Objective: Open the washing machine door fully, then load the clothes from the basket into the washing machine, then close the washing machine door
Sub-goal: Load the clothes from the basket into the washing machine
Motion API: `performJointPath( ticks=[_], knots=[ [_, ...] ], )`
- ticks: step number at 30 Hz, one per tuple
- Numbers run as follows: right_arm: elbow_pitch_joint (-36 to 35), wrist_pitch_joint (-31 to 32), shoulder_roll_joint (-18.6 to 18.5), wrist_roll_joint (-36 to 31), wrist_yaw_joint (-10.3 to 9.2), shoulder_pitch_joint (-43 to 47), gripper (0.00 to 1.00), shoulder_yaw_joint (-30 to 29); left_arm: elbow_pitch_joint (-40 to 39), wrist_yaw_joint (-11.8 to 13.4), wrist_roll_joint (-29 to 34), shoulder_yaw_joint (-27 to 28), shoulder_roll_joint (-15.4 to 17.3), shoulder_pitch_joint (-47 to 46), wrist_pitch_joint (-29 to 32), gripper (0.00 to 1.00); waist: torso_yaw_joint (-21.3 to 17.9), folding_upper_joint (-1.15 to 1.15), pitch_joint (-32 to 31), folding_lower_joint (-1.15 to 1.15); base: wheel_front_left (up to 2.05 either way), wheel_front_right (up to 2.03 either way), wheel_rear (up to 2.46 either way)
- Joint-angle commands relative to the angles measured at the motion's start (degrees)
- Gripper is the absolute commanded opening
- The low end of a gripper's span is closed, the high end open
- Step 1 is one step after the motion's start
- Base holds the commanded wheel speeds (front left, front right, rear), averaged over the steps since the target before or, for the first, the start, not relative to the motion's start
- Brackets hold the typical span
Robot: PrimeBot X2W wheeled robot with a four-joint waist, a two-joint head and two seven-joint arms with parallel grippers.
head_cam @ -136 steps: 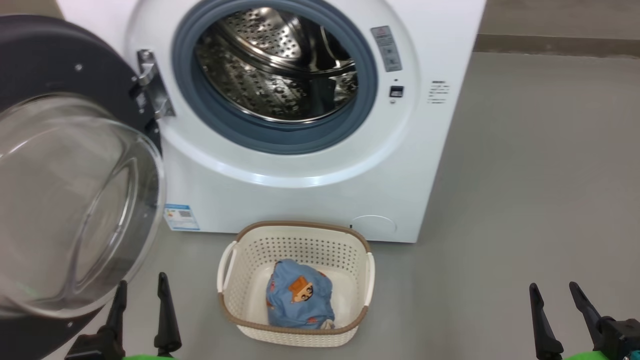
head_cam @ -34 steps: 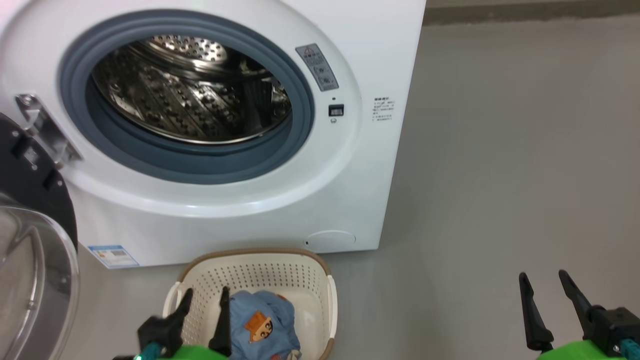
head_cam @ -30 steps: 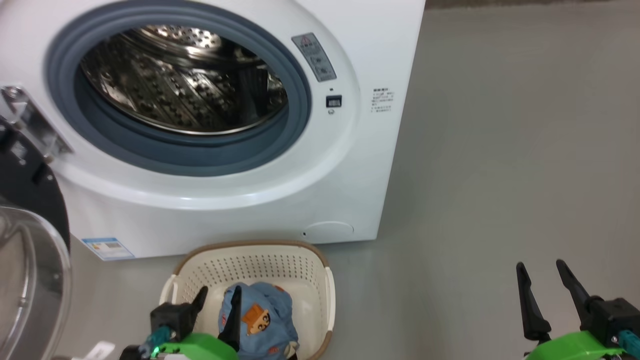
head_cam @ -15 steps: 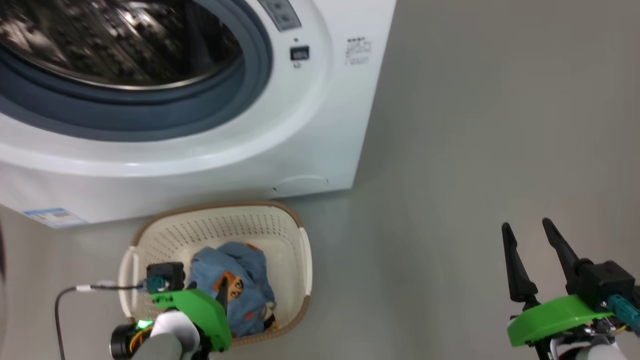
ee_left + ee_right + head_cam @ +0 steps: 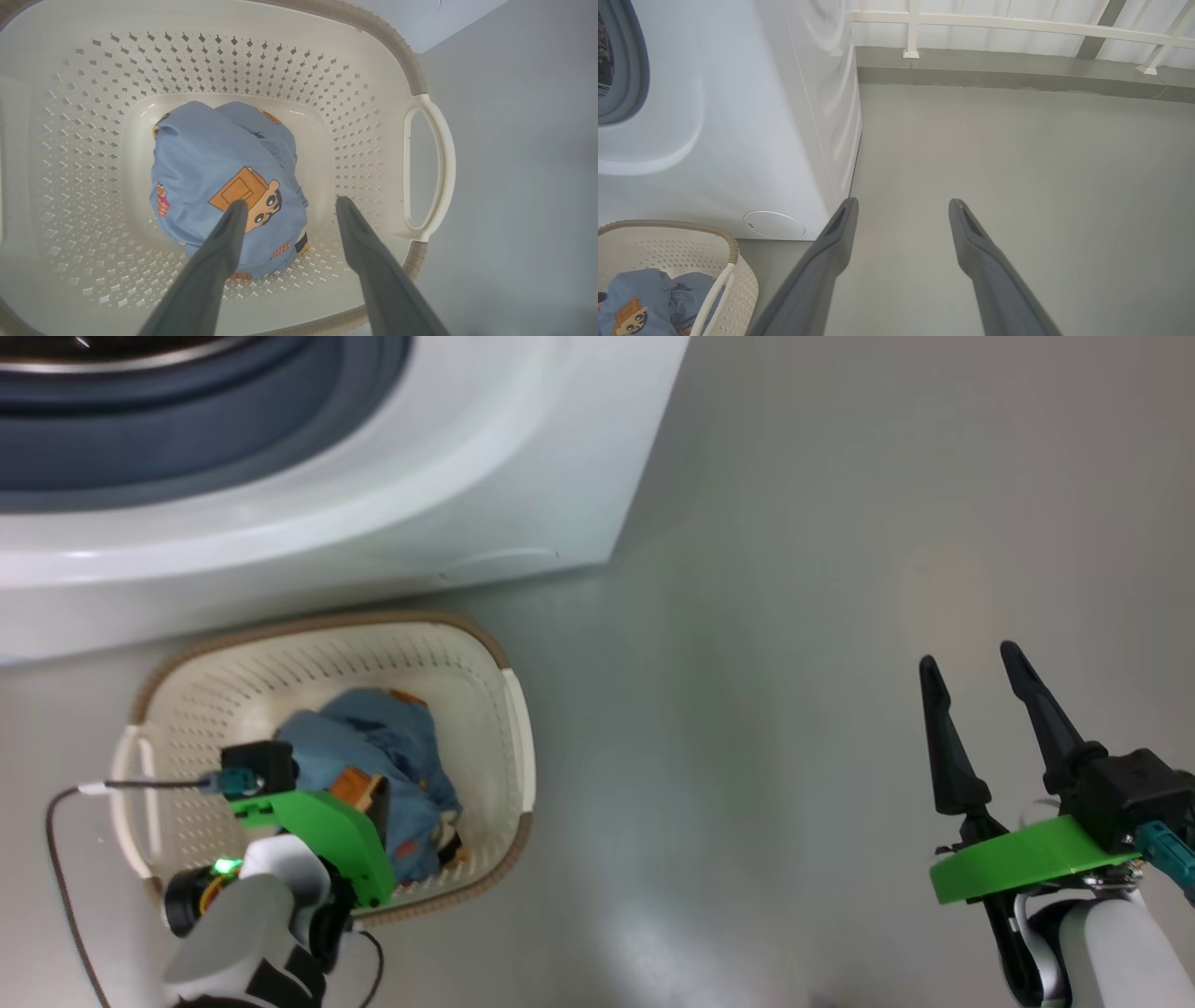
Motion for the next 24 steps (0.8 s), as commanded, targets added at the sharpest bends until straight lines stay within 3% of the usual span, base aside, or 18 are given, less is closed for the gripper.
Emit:
performJointPath(
  ticks=[1, 13, 24],
  knots=[
    [-1.46, -0.54, -0.64, 0.26, 0.25, -0.58, 1.0, 1.62, -0.11, 0.34, -0.08, 1.18, 1.98, -0.4, 0.33, 1.0, -2.55, 0.0, 5.33, -0.01, 0.0, 0.0, 0.0],
    [-2.95, -1.9, -1.13, 1.03, 0.25, -2.32, 1.0, 3.88, 0.79, 2.68, -1.06, 1.36, 4.45, -4.78, 5.84, 1.0, -4.55, 0.0, 13.91, -0.01, 0.0, 0.0, 0.0],
    [-4.34, -1.91, -1.28, 1.72, 0.25, -1.99, 1.0, 5.25, 0.94, 4.71, -0.82, 0.51, 6.07, -8.6, 8.12, 1.0, -4.11, 0.0, 19.1, -0.01, 0.0, 0.0, 0.0]
  ],
)
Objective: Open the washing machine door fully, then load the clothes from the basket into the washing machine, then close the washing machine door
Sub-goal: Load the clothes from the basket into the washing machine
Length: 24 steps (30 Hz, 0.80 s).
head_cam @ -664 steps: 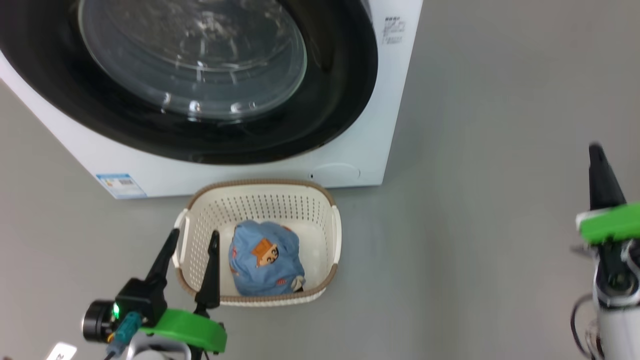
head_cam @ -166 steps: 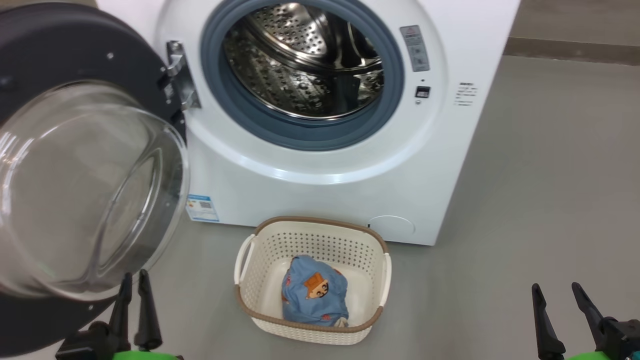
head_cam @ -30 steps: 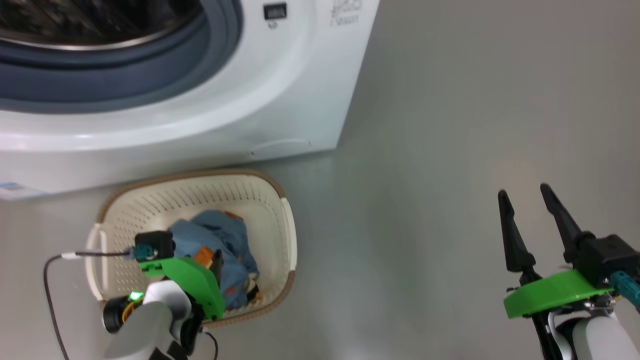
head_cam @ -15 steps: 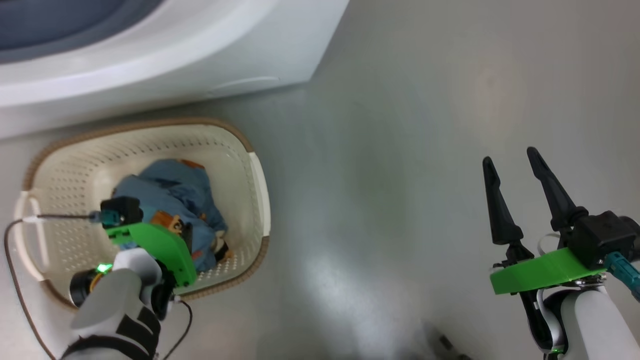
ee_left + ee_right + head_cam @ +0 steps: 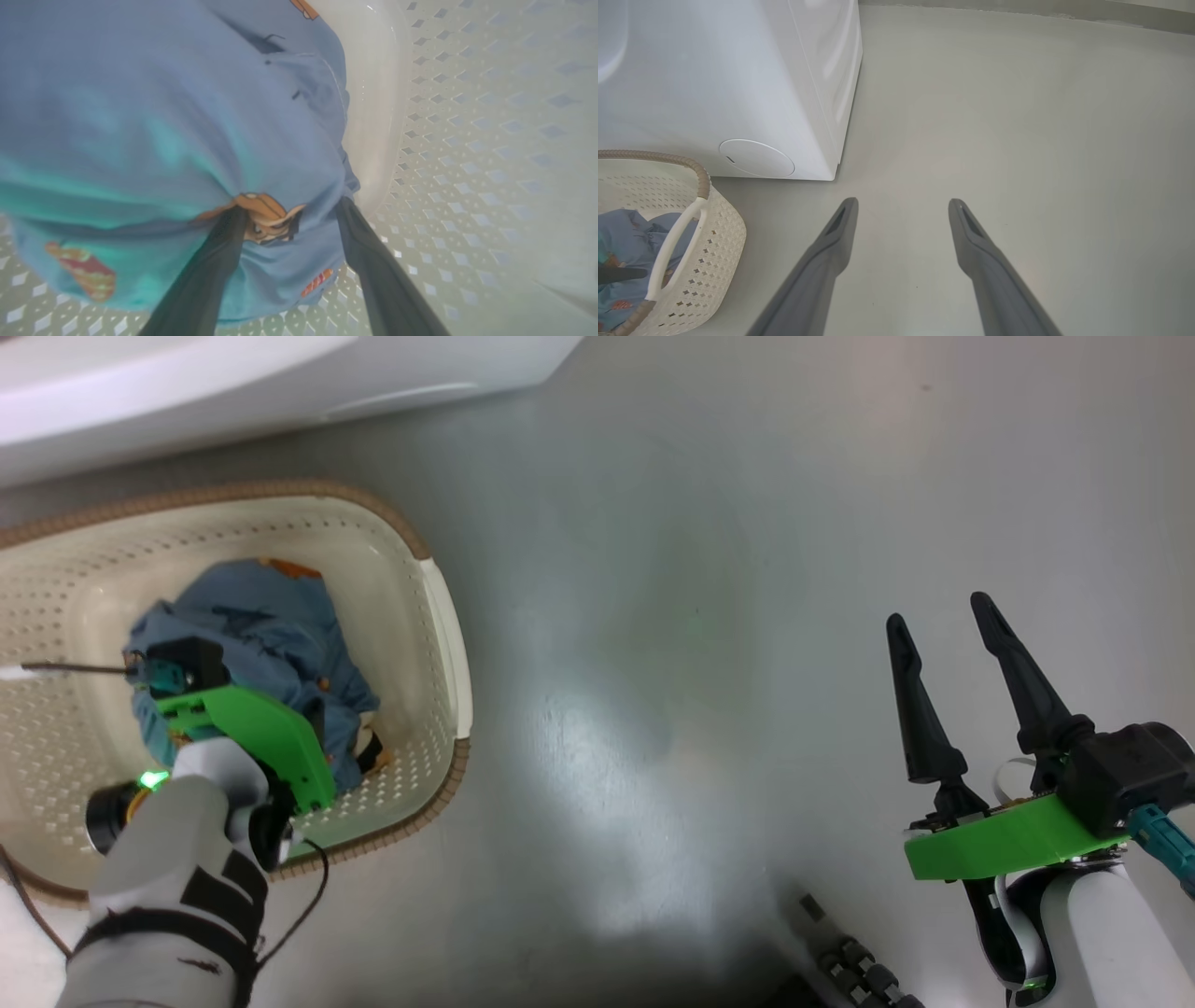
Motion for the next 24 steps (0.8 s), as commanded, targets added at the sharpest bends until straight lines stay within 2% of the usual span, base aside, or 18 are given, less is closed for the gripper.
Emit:
performJointPath(
  ticks=[1, 8, 9, 10, 11, 12, 13, 14, 15, 24],
  knots=[
    [-1.71, -0.36, -0.74, 0.6, 0.25, 0.84, 1.0, 1.24, -0.16, 0.57, 0.01, 0.71, 2.34, 0.1, 0.0, 1.0, 0.09, 0.0, 2.15, 0.0, 0.0, 0.0, 0.0],
    [-2.86, -0.27, -0.88, 0.74, 0.25, 0.75, 1.0, 0.19, -0.14, 1.57, 0.78, -0.56, 1.86, -1.44, -0.91, 1.0, 1.04, 0.0, 3.45, 0.0, 0.0, 0.0, 0.0],
    [-3.02, -0.22, -0.88, 0.67, 0.25, 0.67, 1.0, 0.16, -0.13, 1.55, 0.61, -0.5, 1.86, -1.52, -0.75, 0.92, 1.14, 0.0, 3.55, 0.0, 0.0, 0.0, 0.0],
    [-3.11, -0.18, -0.91, 0.61, 0.25, 0.57, 1.0, 0.14, -0.13, 1.71, 0.52, -0.49, 1.79, -1.55, -0.82, 0.65, 1.24, 0.0, 3.58, 0.0, 0.0, 0.0, 0.0],
    [-3.11, -0.18, -0.91, 0.61, 0.25, 0.57, 1.0, 0.14, -0.13, 1.71, 0.52, -0.49, 1.79, -1.55, -0.82, 0.65, 1.24, 0.0, 3.58, 0.0, 0.0, 0.0, 0.0],
    [-3.18, -0.13, -0.94, 0.58, 0.25, 0.48, 1.0, 0.15, -0.13, 1.8, 0.53, -0.58, 1.75, -1.6, -0.92, 0.39, 1.33, 0.0, 3.63, 0.0, 0.0, 0.0, 0.0],
    [-3.24, -0.09, -0.98, 0.59, 0.25, 0.36, 1.0, 0.18, -0.12, 1.76, 0.41, -0.56, 1.76, -1.63, -0.98, 0.24, 1.39, 0.0, 3.68, 0.0, 0.0, 0.0, 0.0],
    [-3.29, -0.11, -1.04, 0.58, 0.25, 0.23, 1.0, 0.21, -0.12, 1.69, 0.25, -0.49, 1.84, -1.65, -1.05, 0.04, 1.43, 0.0, 3.7, 0.0, 0.0, 0.0, 0.0],
    [-3.31, -0.11, -1.08, 0.6, 0.25, 0.1, 1.0, 0.27, -0.12, 1.59, 0.15, -0.47, 2.0, -1.65, -1.12, 0.0, 1.42, 0.0, 3.73, 0.0, 0.0, 0.0, 0.0],
    [-3.05, -0.07, -1.24, 0.09, 0.25, -0.24, 1.0, -0.31, -0.11, 1.74, -0.65, -0.38, 1.51, -1.44, -3.68, 0.0, 2.29, 0.0, 2.35, 0.0, 0.0, 0.0, 0.0]
  ],
)
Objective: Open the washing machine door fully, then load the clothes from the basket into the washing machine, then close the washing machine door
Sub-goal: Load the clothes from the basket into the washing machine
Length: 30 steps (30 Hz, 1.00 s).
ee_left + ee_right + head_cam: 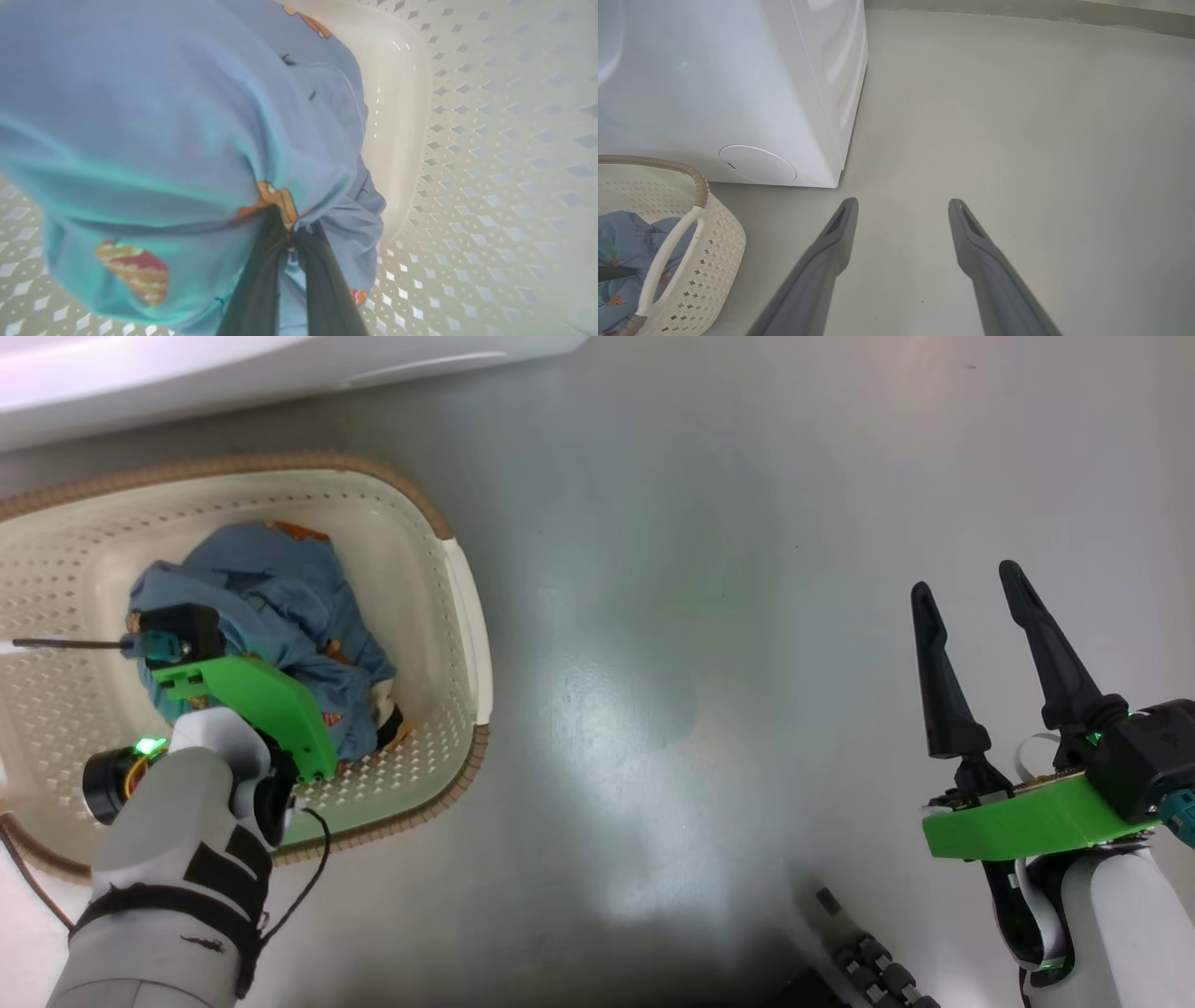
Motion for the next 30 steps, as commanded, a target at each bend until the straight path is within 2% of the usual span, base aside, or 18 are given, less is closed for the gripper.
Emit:
performJointPath(
  ticks=[1, 10, 22, 27, 30],
  knots=[
    [-0.96, -0.05, -0.7, -0.24, 0.25, 1.23, 1.0, 0.69, -0.24, 0.2, -0.6, 0.85, 1.76, 1.64, -1.42, 0.0, 0.49, 0.0, -0.72, 0.0, 0.0, 0.0, 0.0],
    [0.02, 0.31, -1.14, -0.75, 0.25, 1.46, 1.0, -0.17, -0.24, -1.2, -1.55, 0.91, -0.08, 4.15, -7.55, 0.0, 2.61, 0.0, -5.49, 0.0, 0.0, 0.0, 0.0],
    [2.34, 0.83, -1.11, -1.12, 0.25, 4.26, 1.0, -2.64, -0.46, -2.38, -1.29, 0.0, -1.14, 9.38, -18.16, 0.0, 4.79, 0.0, -17.29, 0.0, 0.0, 0.0, 0.0],
    [2.48, 1.36, -0.99, -1.5, 0.25, 5.73, 1.0, -3.52, -3.05, -2.96, -1.29, 0.44, -1.08, 12.17, -20.03, 0.0, 5.38, 0.0, -22.89, 0.0, 0.0, 0.0, 0.0],
    [2.62, 1.61, -0.87, -1.56, 0.25, 6.48, 1.0, -3.92, -8.94, -1.99, -1.2, 2.41, -0.18, 15.11, -20.19, 0.0, 5.55, 0.0, -26.18, 0.0, 0.0, 0.0, 0.0]
  ],
)
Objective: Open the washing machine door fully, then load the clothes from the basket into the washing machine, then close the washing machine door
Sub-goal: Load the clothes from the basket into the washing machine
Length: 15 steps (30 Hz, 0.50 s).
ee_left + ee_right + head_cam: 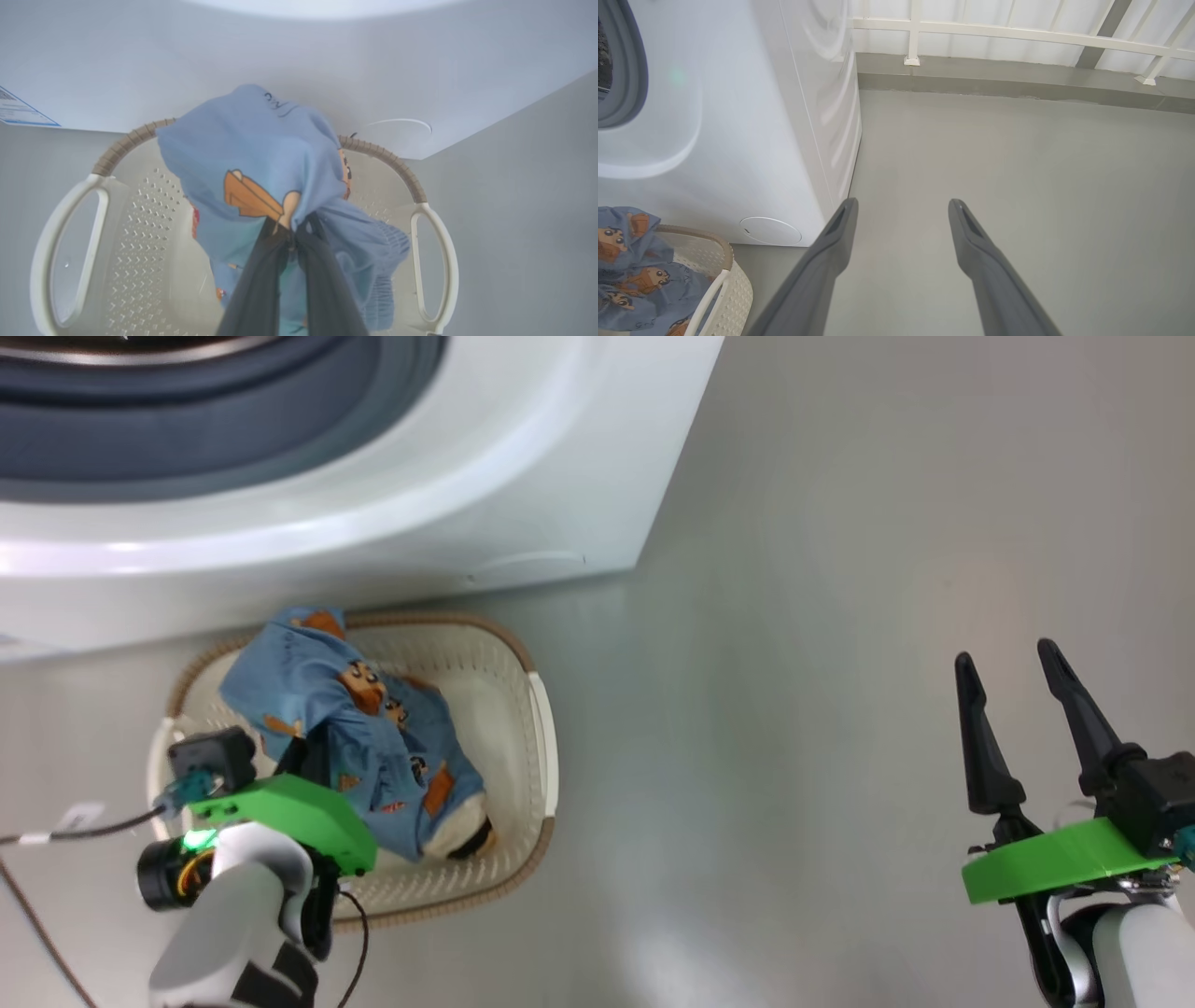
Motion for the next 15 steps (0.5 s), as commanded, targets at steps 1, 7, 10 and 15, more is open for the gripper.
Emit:
performJointPath(
  ticks=[1, 7, 10, 15],
  knots=[
    [-1.03, 0.09, -0.3, -0.58, 0.25, 1.43, 1.0, 0.71, -2.24, 0.5, 0.14, 1.82, 2.21, 2.11, -0.75, 0.0, 1.15, 0.0, -5.88, 0.01, 0.0, 0.0, 0.0],
    [-0.79, 0.98, 0.27, -0.72, 0.25, 3.92, 1.0, 0.05, -17.5, 2.7, 3.76, 5.64, 2.78, 12.58, -0.78, 0.0, 1.44, 0.0, -12.24, 0.01, 0.0, 0.0, 0.0],
    [-1.17, 1.74, 0.5, -1.05, 0.25, 5.44, 1.0, -0.1, -24.49, 3.46, 6.0, 6.93, 2.68, 17.22, -0.79, 0.0, 1.77, 0.0, -15.02, 0.01, 0.0, 0.0, 0.0],
    [-1.73, 2.94, 0.56, -1.35, 0.25, 8.38, 1.0, -0.77, -34.15, 3.79, 9.03, 7.93, 2.76, 24.22, -0.79, 0.0, 2.51, 0.0, -20.13, 0.01, 0.0, 0.0, 0.0]
  ],
)
